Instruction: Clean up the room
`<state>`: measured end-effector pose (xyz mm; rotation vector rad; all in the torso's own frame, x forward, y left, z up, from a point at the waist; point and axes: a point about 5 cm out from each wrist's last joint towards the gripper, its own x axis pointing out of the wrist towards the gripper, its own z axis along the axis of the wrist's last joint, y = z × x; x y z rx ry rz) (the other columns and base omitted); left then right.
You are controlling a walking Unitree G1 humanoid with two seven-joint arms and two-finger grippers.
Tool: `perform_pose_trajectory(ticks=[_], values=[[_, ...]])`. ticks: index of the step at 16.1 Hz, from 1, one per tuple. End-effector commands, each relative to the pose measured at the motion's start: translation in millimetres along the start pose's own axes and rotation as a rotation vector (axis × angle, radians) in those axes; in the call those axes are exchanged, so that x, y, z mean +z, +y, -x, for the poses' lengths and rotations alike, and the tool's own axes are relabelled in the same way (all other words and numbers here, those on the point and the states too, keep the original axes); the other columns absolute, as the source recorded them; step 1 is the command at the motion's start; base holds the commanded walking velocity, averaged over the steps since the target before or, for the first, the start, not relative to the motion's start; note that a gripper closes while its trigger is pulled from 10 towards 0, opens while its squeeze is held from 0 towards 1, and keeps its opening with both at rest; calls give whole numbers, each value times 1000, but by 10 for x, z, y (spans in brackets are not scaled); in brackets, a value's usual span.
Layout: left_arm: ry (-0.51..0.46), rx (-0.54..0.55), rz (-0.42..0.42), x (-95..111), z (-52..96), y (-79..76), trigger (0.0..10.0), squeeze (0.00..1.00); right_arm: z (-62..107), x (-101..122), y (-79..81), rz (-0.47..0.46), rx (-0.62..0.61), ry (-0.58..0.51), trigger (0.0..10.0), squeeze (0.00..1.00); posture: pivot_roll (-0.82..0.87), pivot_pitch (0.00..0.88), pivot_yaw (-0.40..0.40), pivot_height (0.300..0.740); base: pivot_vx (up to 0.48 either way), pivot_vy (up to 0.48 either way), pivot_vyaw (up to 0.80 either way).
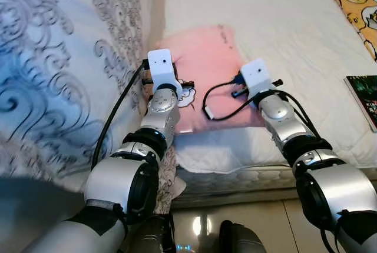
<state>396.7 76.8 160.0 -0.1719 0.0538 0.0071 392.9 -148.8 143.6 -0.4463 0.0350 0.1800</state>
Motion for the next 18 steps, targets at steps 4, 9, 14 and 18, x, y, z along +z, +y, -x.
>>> perform_pose_trajectory(ticks=[4,9,14,18], values=[[57,78,-27,-218,56,265,10000,1000,203,-530,-45,5,-43,220,10000,1000,-149,246,18,740,0,0,0],[-23,77,-35,-47,11,299,10000,1000,212,-546,25,-82,-43,213,10000,1000,-141,235,22,740,0,0,0],[-261,17,7,274,64,145,10000,1000,125,-195,-305,140,-142,13,10000,1000,-129,208,14,740,0,0,0],[-428,-70,-75,473,337,99,10000,1000,184,-97,-474,39,-254,-122,10000,1000,-106,171,7,740,0,0,0]])
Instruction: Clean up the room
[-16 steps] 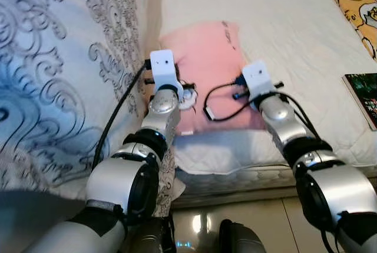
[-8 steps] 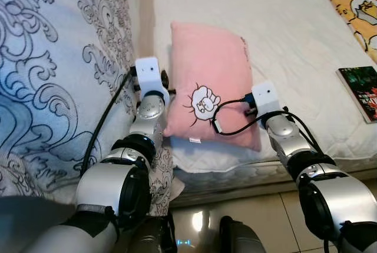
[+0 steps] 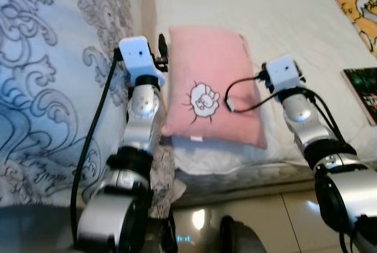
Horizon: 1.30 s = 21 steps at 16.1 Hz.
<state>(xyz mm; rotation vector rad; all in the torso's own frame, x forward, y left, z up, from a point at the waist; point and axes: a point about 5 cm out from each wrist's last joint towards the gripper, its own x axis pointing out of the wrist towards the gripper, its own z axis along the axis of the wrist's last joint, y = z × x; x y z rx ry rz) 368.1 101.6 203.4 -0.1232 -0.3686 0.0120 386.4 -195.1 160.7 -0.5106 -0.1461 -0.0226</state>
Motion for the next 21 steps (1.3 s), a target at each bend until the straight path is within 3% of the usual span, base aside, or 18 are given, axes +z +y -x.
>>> perform_pose_trajectory(ticks=[1,2,3,5,7,8,10,12,16,21], values=[[-2,-81,-41,21,86,-123,10000,118,73,-114,-13,-107,-55,35,10000,1000,-97,154,11,740,0,0,0],[15,-108,-44,-8,178,-140,10000,0,147,-202,-15,-174,-104,52,10000,1000,-89,128,12,740,0,0,0],[24,-131,-45,-14,289,-110,10000,0,273,-273,11,-208,-135,29,10000,0,-90,107,12,740,0,0,0],[38,-162,-85,-8,510,43,10000,0,663,-334,118,-226,-135,-57,10000,0,-106,34,33,740,0,0,0],[69,-169,-153,-53,689,205,10000,0,1098,-395,151,-291,-178,-37,10000,0,-125,0,51,740,0,0,0],[121,-153,-119,-118,744,252,10000,0,1209,-465,179,-317,-198,-3,10000,0,-139,0,57,740,0,0,0],[152,-168,-140,-212,728,224,10000,0,1194,-559,231,-364,-216,62,10000,0,-158,0,73,740,0,-476,0],[190,-176,-116,-280,657,154,10000,0,1051,-431,290,-371,-155,37,10000,0,-173,0,84,740,0,-467,0],[279,-119,-116,-438,587,250,10000,0,902,-363,294,-349,-127,46,10000,0,-166,0,84,740,0,-442,281],[286,-150,-182,-474,502,342,10000,0,920,-279,407,-345,-89,14,10000,0,-159,0,79,740,52,-165,220]])
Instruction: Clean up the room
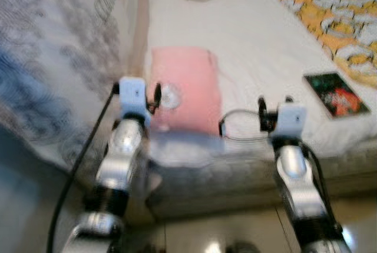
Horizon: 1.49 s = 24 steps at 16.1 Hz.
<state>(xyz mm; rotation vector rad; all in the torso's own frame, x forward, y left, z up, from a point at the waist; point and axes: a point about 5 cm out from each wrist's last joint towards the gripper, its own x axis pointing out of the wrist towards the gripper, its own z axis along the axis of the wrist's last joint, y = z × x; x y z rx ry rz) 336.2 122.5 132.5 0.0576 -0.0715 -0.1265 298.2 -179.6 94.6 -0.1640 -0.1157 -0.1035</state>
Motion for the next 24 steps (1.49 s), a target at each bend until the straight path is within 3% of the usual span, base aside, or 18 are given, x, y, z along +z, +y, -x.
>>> perform_pose_trajectory(ticks=[1,5,9,13,15,17,18,21,24], values=[[-35,-6,-10,73,-18,56,10000,0,-35,89,49,-10,13,-40,10000,0,-159,0,80,740,0,0,0],[-117,-27,12,196,-4,-86,10000,0,-30,65,47,-14,10,-26,10000,0,-168,0,88,740,417,0,0],[-92,24,56,166,-24,-36,10000,0,-19,43,52,-15,18,-16,10000,0,-170,0,88,740,476,0,0],[-94,10,25,211,-61,-61,10000,0,3,24,82,-17,34,-6,10000,0,-174,0,89,740,480,0,0],[-31,28,-46,188,-149,-81,10000,0,11,21,78,-17,38,-4,10000,0,-176,0,87,740,0,0,0],[29,-40,-14,172,-243,-70,10000,0,54,-15,50,-17,35,15,10000,0,-177,0,78,740,0,0,0],[95,-60,1,134,-327,-17,10000,1000,156,-129,-43,-10,15,74,10000,0,-179,0,68,740,0,0,0],[214,-77,-24,81,-452,94,10000,1000,417,-382,-242,18,-16,197,10000,0,-193,0,64,740,0,0,0],[302,-72,30,5,-507,223,10000,1000,510,-396,-261,31,-18,212,10000,0,-214,0,67,740,0,0,0]])
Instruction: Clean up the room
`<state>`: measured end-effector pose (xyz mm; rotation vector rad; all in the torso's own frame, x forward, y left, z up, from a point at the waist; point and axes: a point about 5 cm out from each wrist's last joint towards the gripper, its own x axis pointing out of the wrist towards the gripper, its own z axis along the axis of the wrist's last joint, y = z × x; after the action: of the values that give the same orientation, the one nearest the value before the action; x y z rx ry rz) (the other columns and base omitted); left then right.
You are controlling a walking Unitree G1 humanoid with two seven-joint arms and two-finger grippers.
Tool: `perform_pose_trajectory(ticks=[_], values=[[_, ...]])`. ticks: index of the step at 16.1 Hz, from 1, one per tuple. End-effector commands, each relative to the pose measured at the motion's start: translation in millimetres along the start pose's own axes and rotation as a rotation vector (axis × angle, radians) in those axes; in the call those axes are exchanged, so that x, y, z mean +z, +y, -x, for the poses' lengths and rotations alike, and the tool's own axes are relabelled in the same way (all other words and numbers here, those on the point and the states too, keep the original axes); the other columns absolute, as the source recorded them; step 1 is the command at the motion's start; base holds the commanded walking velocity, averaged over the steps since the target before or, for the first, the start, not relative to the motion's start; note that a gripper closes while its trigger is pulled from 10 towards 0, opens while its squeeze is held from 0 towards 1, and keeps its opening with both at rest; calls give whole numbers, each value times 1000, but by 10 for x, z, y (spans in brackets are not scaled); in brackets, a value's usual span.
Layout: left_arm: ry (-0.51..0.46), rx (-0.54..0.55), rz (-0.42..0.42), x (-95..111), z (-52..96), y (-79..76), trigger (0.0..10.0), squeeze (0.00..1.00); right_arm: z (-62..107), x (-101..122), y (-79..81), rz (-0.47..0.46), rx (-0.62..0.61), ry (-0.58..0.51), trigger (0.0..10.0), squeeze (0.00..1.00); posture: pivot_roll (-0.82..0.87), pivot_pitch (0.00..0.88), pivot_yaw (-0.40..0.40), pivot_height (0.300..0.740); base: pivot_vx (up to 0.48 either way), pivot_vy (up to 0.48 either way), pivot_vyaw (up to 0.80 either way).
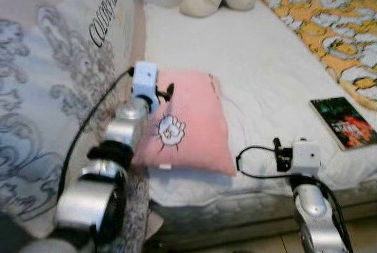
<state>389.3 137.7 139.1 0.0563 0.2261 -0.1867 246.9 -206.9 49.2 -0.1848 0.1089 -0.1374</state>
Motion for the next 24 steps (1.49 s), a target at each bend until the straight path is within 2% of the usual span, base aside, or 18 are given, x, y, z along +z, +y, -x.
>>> perform_pose_trajectory(ticks=[1,2,3,5,6,7,8,9,11,14,15,16,19,22,24], values=[[60,-11,51,-88,-19,17,10000,1000,10,77,27,0,14,-21,10000,0,-220,0,60,740,0,0,0],[87,-11,79,-131,-24,15,10000,659,40,81,43,6,30,-20,10000,0,-222,6,53,740,0,0,0],[116,-12,88,-175,-26,9,10000,0,89,75,53,14,49,-15,10000,0,-228,32,48,740,0,0,0],[186,-29,134,-295,-25,-58,10000,0,235,75,12,33,79,-5,10000,0,-250,100,29,740,0,0,0],[212,-12,135,-365,-16,-65,10000,0,315,106,-5,11,100,-6,10000,0,-267,132,19,740,0,0,0],[229,0,155,-420,-5,-68,10000,0,361,140,19,7,137,-16,10000,0,-280,149,12,740,0,0,0],[273,6,231,-553,25,-107,10000,0,484,208,69,-7,228,-22,10000,0,-306,173,3,740,0,0,0],[294,-7,231,-598,36,-132,10000,0,539,205,39,-2,242,-5,10000,0,-315,185,-1,740,0,0,0],[319,-11,201,-638,48,-136,10000,0,561,177,-22,0,227,24,10000,0,-315,190,-3,740,0,0,0],[319,-11,201,-638,48,-136,10000,0,561,177,-22,0,227,24,10000,0,-315,190,-3,740,0,0,0],[291,12,186,-610,46,-77,0,0,535,172,11,-15,237,30,10000,0,-293,184,2,740,0,0,0],[250,33,199,-565,40,-20,0,0,511,208,73,-39,260,11,10000,0,-289,183,3,740,0,0,0],[247,20,235,-590,48,-29,0,0,571,243,155,-99,372,32,10000,0,-284,190,2,740,0,0,0],[222,-8,284,-542,28,-76,0,0,728,167,314,-125,657,145,10000,0,-286,190,4,740,0,0,0],[199,-42,292,-486,7,-129,0,0,695,181,245,-125,688,158,10000,0,-286,185,5,740,0,0,0]])
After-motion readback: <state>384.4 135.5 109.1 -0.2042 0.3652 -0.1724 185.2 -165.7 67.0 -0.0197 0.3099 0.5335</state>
